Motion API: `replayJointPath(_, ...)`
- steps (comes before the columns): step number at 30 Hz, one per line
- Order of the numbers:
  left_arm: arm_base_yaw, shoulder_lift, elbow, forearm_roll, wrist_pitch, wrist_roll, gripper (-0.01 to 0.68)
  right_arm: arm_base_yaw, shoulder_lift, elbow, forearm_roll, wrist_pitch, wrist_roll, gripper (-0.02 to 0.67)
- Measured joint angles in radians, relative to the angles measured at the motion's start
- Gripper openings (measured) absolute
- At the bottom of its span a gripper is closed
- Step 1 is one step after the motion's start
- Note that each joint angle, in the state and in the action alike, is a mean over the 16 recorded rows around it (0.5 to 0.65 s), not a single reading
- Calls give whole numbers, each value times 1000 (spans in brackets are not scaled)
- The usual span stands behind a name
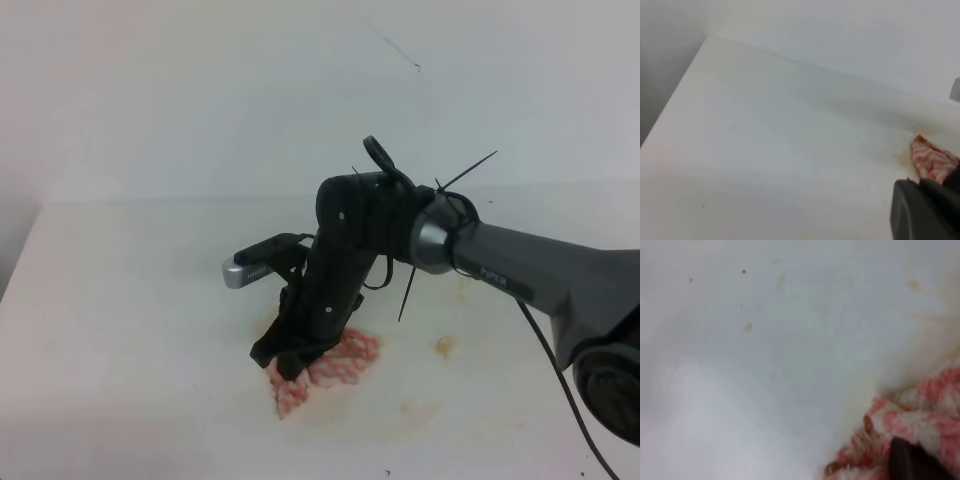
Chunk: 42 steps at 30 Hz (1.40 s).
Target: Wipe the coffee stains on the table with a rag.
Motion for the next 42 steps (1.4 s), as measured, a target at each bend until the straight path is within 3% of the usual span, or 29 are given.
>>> replayJointPath(9, 0, 0, 0, 0, 0, 0, -3, 14, -18, 5, -93, 47, 101, 30)
replayJointPath(19, 0, 0, 0, 0, 0, 0, -3, -55, -115, 107, -180, -1, 165, 30)
replayJointPath(32, 0, 0, 0, 0, 0, 0, -3, -142, -283, 417, -104, -145, 13, 30)
replayJointPath(42, 0, 0, 0, 0, 1, 0, -3, -227, -274, 484, -98, -147, -14, 30)
